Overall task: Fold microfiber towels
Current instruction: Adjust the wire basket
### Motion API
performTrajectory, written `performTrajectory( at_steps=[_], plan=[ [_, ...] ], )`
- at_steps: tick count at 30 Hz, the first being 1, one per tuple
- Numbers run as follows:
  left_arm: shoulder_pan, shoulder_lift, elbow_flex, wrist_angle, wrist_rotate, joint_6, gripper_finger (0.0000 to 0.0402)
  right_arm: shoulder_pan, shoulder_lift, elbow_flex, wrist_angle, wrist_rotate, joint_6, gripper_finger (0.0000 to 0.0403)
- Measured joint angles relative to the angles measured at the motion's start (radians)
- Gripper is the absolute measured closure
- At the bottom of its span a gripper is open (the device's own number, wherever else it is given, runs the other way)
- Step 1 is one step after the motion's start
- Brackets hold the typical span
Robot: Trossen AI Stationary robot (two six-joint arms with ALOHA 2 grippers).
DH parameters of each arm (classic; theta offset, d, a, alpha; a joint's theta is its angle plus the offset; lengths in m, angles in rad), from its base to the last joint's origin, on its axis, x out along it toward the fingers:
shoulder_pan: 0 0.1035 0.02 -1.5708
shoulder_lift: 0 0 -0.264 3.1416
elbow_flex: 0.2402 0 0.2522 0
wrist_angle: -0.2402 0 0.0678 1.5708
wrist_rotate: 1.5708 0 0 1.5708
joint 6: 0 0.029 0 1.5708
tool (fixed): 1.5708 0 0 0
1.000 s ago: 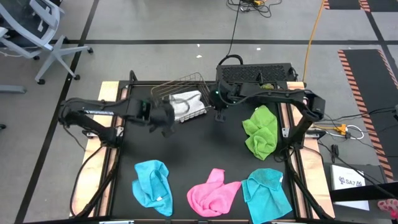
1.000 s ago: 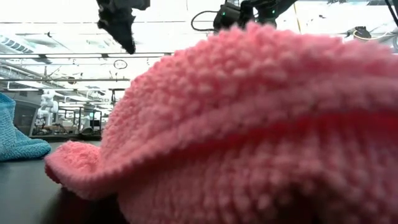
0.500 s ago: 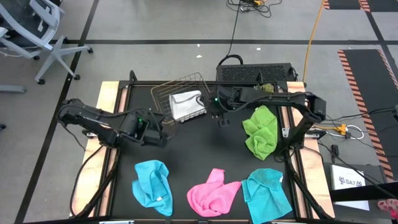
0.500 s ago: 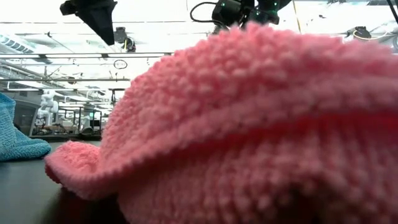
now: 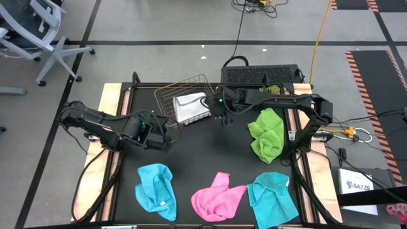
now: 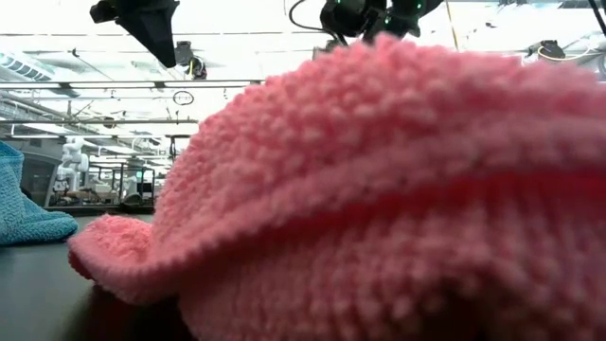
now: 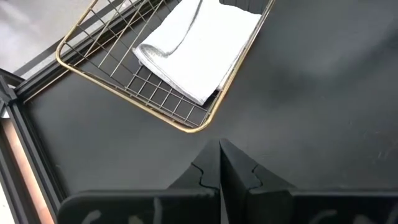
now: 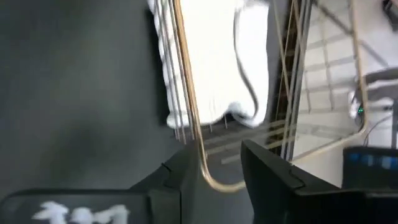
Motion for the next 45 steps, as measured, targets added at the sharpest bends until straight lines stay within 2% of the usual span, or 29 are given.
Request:
performTrajectory(
  at_steps=[13,25,29,36,45],
  plan=[
    [0.0,0.0,0.0,0.001,0.0,0.006,0.0399,-0.017,0.087,0.0,-0.029,0.001,0.022,0.0291],
    [0.002,0.0,0.0,0.004,0.0,0.042,0.0399,0.051,0.076,0.0,-0.15,0.074,0.287,0.0395],
    [0.002,0.0,0.0,0.004,0.0,0.06,0.04,0.091,0.074,0.0,-0.152,0.083,0.362,0.0394],
    [0.002,0.0,0.0,0.005,0.001,0.1,0.0396,0.124,0.062,0.0,-0.157,0.064,0.34,0.0396],
    [0.002,0.001,0.0,0.005,0.002,0.123,0.0394,0.114,0.003,-0.002,-0.173,0.071,0.368,0.0393]
  ],
)
